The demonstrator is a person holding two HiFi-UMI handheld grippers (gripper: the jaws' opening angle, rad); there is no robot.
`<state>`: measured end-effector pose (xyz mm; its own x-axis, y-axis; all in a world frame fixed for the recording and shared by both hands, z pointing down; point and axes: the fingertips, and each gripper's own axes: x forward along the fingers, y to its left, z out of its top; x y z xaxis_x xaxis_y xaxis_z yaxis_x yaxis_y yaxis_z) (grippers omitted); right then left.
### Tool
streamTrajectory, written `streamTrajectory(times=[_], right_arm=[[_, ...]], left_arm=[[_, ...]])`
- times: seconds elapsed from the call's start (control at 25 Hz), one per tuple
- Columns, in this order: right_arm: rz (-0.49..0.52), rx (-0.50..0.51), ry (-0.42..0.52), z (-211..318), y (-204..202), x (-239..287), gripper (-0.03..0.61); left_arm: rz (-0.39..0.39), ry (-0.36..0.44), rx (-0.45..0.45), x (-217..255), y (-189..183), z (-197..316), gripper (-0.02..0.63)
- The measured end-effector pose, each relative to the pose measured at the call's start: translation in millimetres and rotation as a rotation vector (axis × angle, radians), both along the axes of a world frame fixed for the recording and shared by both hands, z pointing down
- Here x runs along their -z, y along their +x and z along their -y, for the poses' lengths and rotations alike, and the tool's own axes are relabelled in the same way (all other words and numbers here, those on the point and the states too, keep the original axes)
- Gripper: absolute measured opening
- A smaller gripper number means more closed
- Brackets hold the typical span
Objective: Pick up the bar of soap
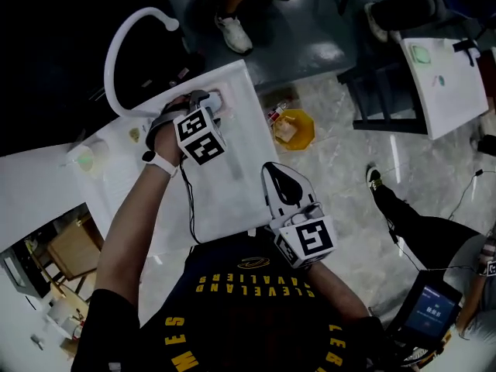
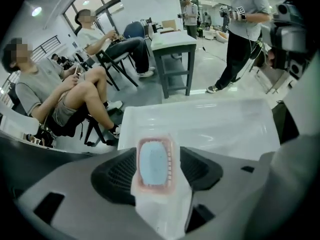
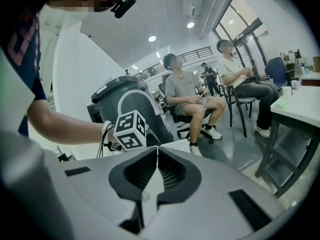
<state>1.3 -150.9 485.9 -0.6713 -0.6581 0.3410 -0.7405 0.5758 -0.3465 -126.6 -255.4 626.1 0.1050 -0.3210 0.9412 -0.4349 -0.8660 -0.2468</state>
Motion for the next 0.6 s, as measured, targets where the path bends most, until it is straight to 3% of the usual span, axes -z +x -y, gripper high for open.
streamTrajectory(times=[0.32, 0.6], right_arm=[[0.012, -0.049, -0.008, 4, 6, 6, 0.021], [0.0, -0.081, -0.044, -2, 22, -4, 0.021]], left_arm=[[0.16, -0.092, -0.056, -22, -25, 7, 0.282], [0.127, -0.11, 0.006, -32, -29, 11, 0.284]])
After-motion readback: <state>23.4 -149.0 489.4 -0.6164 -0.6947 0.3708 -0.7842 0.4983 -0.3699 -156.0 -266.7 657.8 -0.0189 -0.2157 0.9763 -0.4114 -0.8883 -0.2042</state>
